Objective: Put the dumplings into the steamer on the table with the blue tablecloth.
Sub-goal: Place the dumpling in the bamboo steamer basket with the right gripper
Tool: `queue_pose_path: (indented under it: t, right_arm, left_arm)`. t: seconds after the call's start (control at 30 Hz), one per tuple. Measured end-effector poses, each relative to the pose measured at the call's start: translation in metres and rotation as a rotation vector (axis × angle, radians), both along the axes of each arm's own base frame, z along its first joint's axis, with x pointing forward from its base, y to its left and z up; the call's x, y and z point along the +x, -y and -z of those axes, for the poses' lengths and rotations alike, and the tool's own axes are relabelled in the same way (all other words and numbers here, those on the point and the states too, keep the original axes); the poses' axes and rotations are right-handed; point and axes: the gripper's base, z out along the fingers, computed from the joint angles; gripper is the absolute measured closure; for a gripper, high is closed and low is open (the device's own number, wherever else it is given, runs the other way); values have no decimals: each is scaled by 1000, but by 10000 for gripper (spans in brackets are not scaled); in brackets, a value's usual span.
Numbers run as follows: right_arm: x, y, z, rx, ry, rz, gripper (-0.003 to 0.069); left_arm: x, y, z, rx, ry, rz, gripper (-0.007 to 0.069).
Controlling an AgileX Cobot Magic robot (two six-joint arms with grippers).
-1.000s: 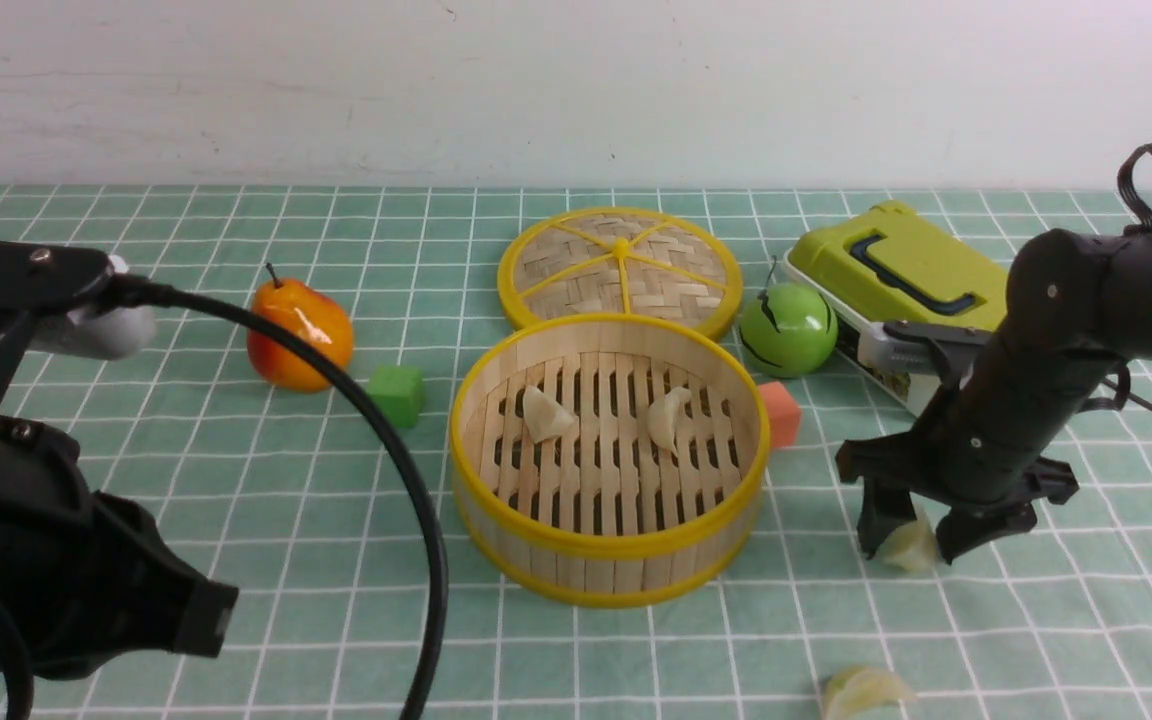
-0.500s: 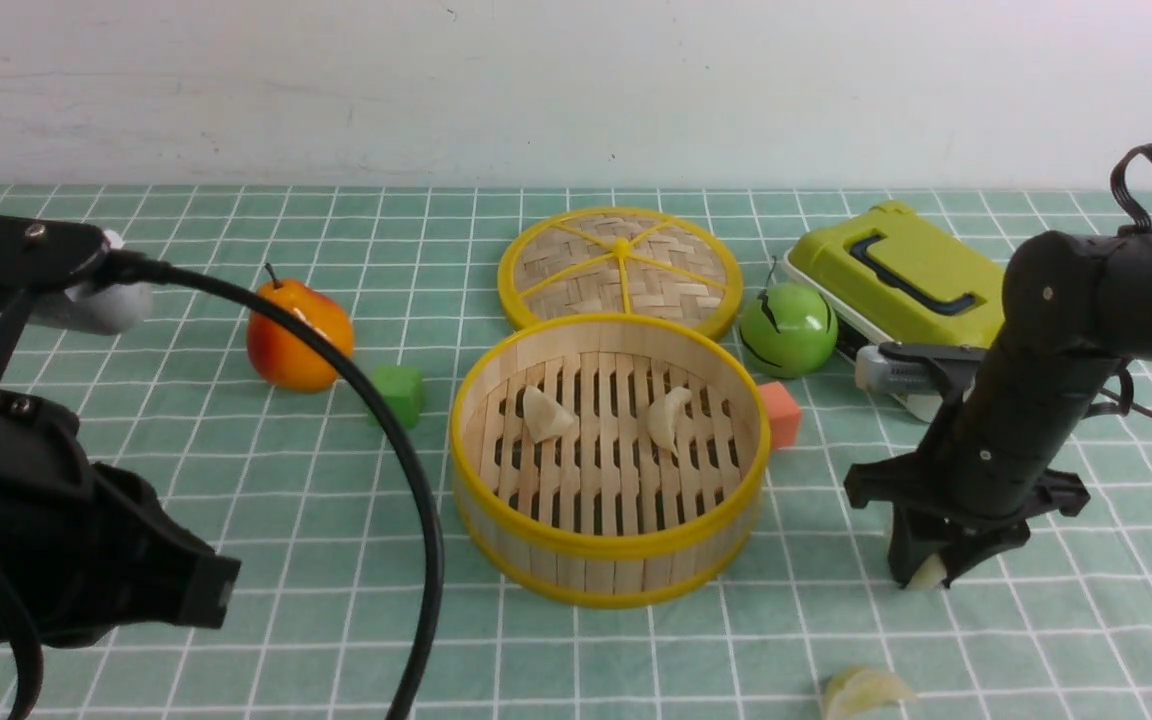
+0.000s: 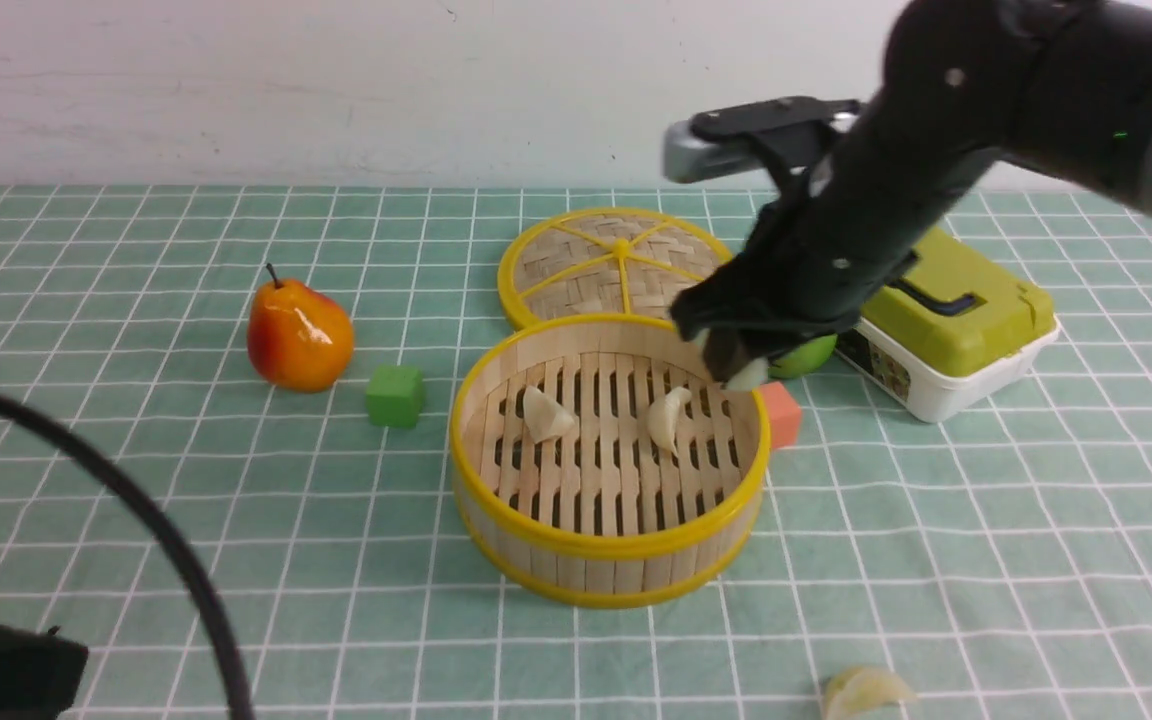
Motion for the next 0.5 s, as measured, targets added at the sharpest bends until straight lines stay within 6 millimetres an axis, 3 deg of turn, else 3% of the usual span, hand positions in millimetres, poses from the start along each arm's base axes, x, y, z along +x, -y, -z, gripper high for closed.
queue_pose_path:
  t: [0.13,0.3,0.4,0.5]
  right_arm:
    - [15,-34,37,-24,-43,-50,412]
    - [31,-53,91,-57,-128,-38,412]
    - [35,-55,105,-63,-153,-22,412]
    - [38,-57,105,-55,-139,-16,412]
  left_arm:
    - [-15,-9,2,-29,34,-9,638]
    - [-28,-16,-1,-50,58,-15,638]
    - [-31,-18,0,-46,52,-15,638]
    - [-32,-19,1,-37,34,-16,638]
